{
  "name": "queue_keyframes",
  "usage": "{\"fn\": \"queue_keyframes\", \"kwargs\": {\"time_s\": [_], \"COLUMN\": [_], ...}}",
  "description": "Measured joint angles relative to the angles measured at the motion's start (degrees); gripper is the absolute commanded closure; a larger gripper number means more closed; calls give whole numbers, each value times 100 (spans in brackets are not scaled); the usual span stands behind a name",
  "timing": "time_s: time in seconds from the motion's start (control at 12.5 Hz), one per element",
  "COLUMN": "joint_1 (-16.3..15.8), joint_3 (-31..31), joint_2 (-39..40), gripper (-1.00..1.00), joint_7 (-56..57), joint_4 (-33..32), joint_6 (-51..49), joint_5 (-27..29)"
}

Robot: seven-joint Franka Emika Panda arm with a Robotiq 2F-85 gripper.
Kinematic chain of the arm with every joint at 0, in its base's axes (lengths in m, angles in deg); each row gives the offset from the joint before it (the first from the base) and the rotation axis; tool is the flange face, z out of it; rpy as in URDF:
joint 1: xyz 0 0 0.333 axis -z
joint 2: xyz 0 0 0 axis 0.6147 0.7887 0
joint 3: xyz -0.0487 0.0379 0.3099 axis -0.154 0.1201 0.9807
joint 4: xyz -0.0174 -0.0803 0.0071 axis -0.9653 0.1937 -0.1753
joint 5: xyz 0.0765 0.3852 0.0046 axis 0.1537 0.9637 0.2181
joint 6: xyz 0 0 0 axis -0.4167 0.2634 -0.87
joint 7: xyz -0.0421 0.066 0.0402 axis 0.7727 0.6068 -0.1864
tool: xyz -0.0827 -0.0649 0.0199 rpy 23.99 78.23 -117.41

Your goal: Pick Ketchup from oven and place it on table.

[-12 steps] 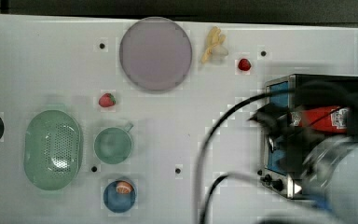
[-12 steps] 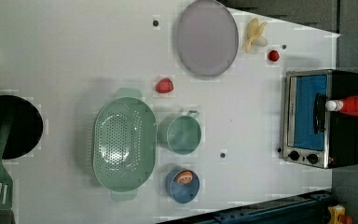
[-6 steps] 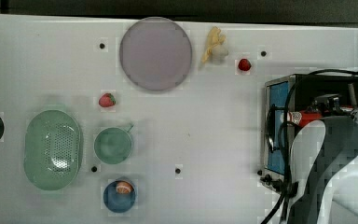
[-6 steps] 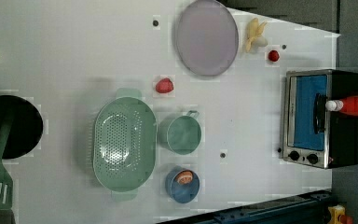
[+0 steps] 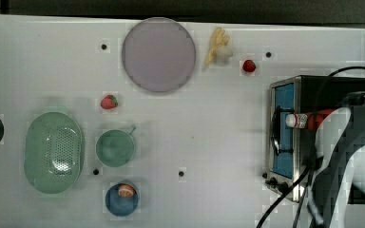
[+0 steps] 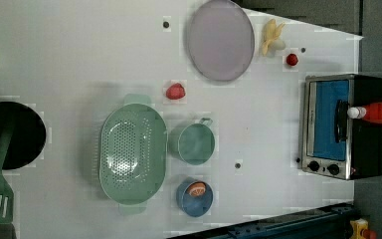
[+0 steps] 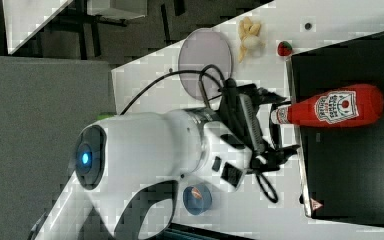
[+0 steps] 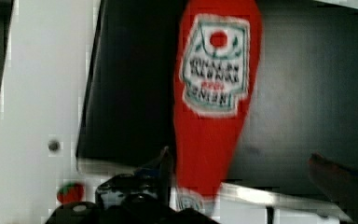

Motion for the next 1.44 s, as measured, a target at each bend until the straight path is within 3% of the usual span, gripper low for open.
{"fn": "queue_keyframes", "kwargs": {"time_s": [0.32, 0.72, 0.8, 1.04, 1.44], "joint_1": [135, 205, 210, 223, 304], "joint_3": [-196, -224, -218, -151, -215], "joint_2": [689, 1565, 1635, 1672, 1608], "gripper": [-100, -100, -93, -27, -27], "joint_7": [0, 0, 0, 0, 0], "joint_4": [364, 218, 140, 224, 218], "joint_6": [386, 638, 677, 814, 730], "joint_5": [1079, 1129, 1124, 1237, 1244]}}
